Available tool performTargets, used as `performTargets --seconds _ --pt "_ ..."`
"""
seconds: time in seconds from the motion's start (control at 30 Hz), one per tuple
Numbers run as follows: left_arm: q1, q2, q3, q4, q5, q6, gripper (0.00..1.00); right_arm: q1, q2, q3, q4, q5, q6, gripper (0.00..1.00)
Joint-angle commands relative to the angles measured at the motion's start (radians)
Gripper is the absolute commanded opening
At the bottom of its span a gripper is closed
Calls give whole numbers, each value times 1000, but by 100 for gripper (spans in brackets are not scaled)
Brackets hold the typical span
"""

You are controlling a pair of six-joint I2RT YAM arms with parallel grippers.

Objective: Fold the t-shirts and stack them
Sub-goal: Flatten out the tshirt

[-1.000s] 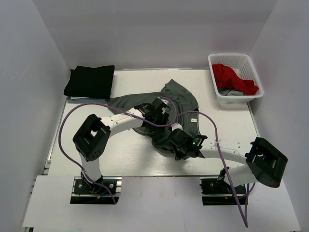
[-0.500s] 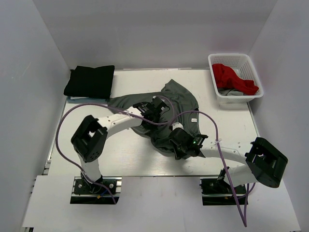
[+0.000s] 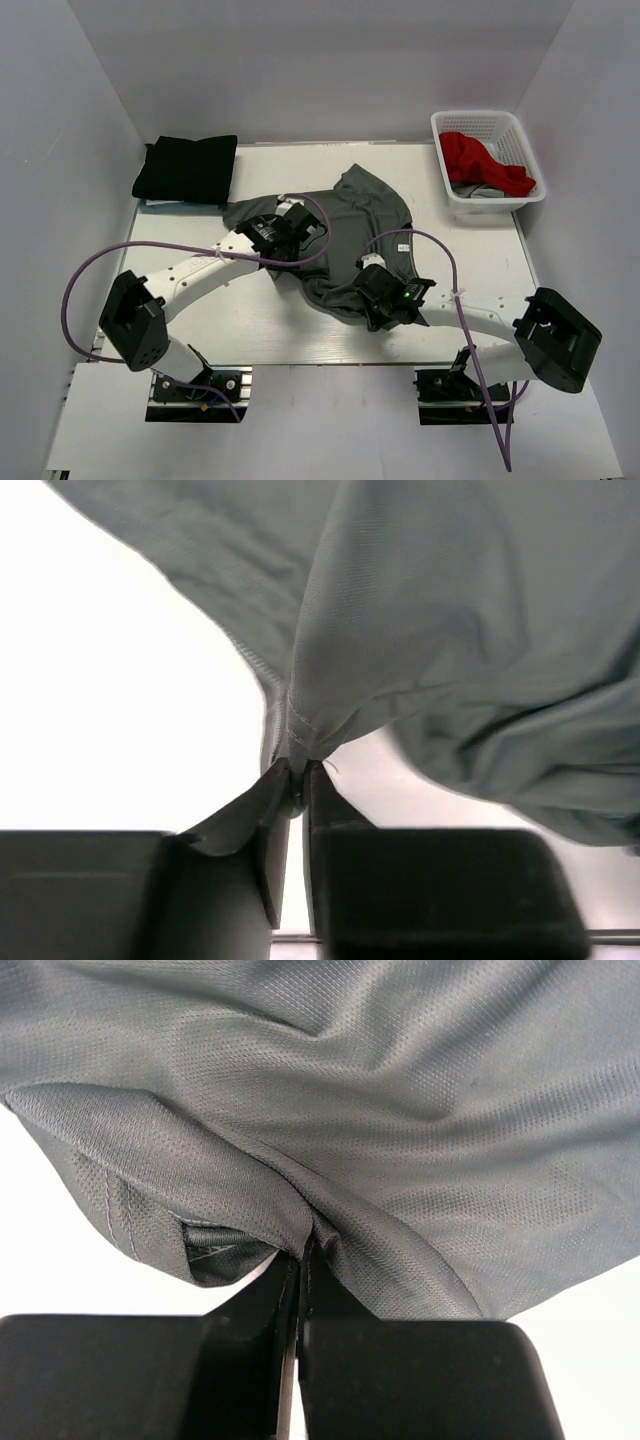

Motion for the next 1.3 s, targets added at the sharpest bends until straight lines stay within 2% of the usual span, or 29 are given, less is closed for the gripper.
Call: performTargets --seconds 0.0,0.03,0.07,0.1,0.23,0.37,0.47,0.53,0.57,0.73,0.83,0.97,1.03,1.27 --pt "9 -65 -38 -98 -76 -78 19 -11 -10 -28 -92 3 12 0" --pt "9 -79 -51 -112 -85 -98 13 -13 -23 -28 -98 6 12 0" --pt "18 -106 -52 -121 -86 -112 2 -17 -27 -22 -116 11 5 0" --pt "18 -125 -64 -121 -86 -130 0 -14 -31 -15 -124 21 6 0" --pt "18 -226 -73 -92 -121 -150 0 -19 -89 58 -182 72 -3 0" --pt "18 -321 -47 -63 -251 -199 0 -37 -195 158 -263 311 25 0" --pt "18 -376 -3 24 -308 -161 0 -48 -264 231 -288 521 66 0" --pt "18 -387 28 98 -357 -103 0 -54 -289 305 -251 612 34 0" --pt "18 -387 107 112 -428 -79 0 -56 -341 349 -146 658 -18 0" --pt "18 -355 306 112 -515 23 0 -60 -399 478 0 686 -254 0" --pt "18 -376 362 225 -501 148 0 -59 -409 578 68 736 -387 0" --pt "18 -418 412 339 -383 274 0 -56 -409 695 124 701 -578 0" --pt "18 -418 476 339 -351 297 0 -56 -407 774 140 687 -665 0" --pt "9 -450 654 227 -207 330 0 -54 -413 1012 53 592 -779 0"
